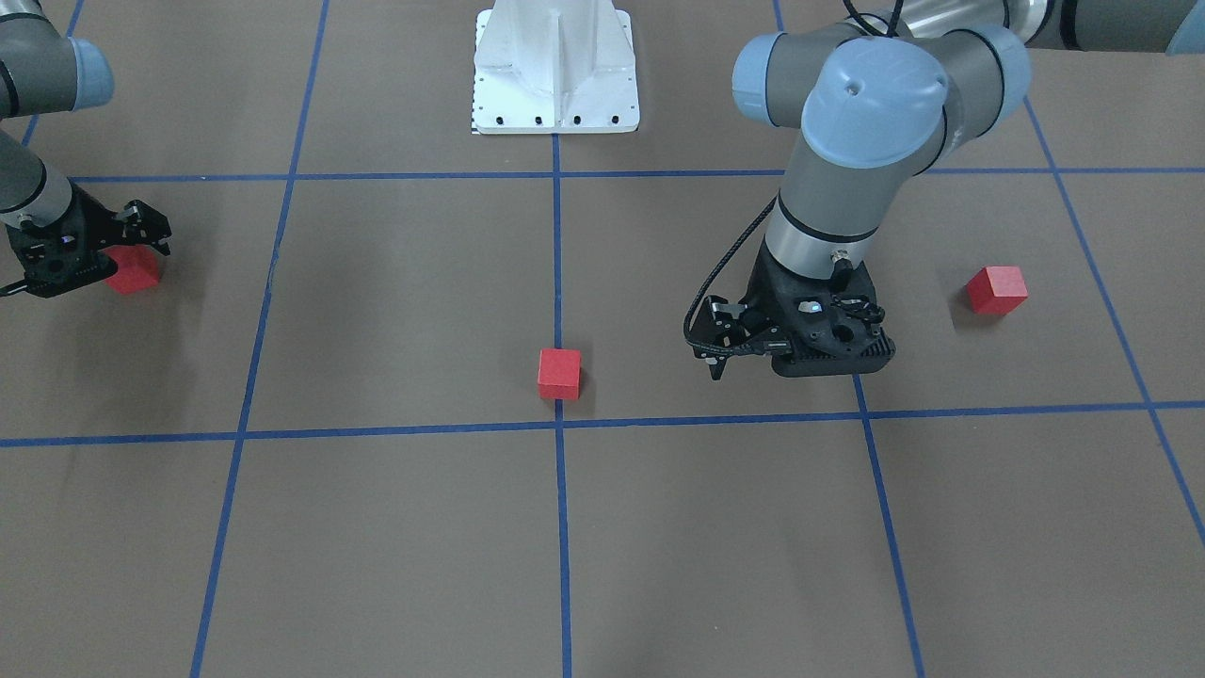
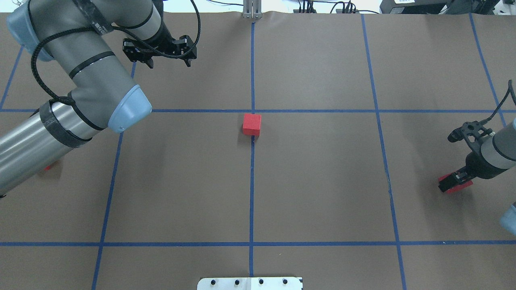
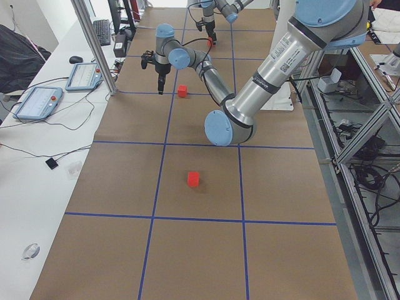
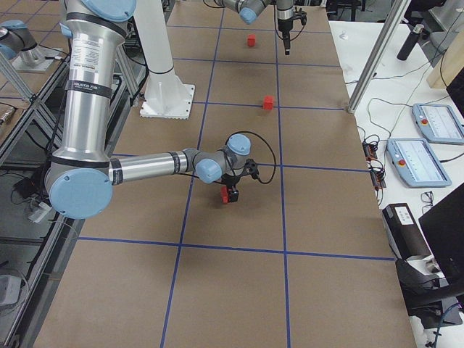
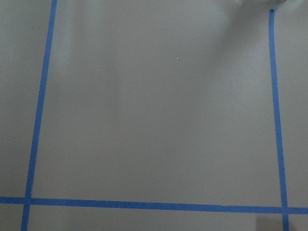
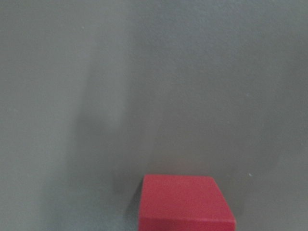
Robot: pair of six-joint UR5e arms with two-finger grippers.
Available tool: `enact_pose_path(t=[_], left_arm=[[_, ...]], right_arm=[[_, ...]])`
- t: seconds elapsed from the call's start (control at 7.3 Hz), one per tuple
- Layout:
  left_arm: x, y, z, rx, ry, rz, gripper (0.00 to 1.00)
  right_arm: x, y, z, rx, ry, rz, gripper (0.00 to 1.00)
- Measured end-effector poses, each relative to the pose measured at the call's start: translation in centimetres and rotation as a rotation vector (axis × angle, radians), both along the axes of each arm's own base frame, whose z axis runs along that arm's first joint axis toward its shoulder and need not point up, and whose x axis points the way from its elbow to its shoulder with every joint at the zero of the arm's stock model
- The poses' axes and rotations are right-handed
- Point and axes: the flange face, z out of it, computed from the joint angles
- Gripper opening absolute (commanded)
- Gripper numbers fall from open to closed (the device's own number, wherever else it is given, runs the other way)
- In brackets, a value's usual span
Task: Form red blocks into L shape at center
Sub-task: 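Close the right gripper on the red cube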
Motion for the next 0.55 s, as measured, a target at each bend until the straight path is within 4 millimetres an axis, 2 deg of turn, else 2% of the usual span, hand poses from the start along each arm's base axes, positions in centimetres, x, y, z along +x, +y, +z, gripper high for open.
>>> enact_pose_path(t=[0.55], left_arm=[[-0.01,0.02,0.16,-0.005,0.0,-0.003,1.0]], right_arm=[[0.18,0.18,0.21,-0.003,0.0,-0.002,0.94]])
